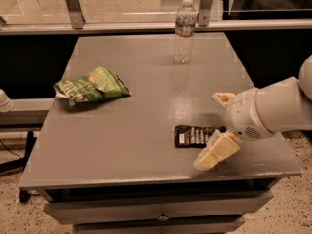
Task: Pick rxbar chocolate
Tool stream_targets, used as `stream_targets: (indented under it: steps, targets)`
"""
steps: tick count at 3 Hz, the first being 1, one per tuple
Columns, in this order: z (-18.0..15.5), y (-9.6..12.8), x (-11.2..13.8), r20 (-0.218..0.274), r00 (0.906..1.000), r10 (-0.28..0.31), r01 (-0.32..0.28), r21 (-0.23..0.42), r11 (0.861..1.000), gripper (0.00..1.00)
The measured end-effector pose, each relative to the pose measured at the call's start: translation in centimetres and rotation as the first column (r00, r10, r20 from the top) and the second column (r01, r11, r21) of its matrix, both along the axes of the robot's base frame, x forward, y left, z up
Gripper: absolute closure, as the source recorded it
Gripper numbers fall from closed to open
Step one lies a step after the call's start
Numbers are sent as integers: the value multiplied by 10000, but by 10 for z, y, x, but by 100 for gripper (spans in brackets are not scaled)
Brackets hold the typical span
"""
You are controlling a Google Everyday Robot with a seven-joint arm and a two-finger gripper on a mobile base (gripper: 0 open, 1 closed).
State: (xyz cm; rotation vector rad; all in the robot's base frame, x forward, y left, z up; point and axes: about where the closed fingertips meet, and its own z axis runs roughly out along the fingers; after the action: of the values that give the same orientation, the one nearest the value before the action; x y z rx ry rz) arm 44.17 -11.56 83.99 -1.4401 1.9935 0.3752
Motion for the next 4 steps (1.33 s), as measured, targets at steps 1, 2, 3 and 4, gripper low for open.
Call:
stream_targets:
  steps: [1, 2, 3, 4]
  targets:
    - [-13, -4, 1, -121, 9998, -127, 126, -94, 9999, 17]
    - [-18, -8, 4, -233, 9993, -280, 276, -171, 9995, 42]
    - [-15, -13, 11, -297, 9986, -447, 439, -272, 9987, 64]
    - [-7, -19, 18, -355, 9974, -625, 613, -332, 9976, 88]
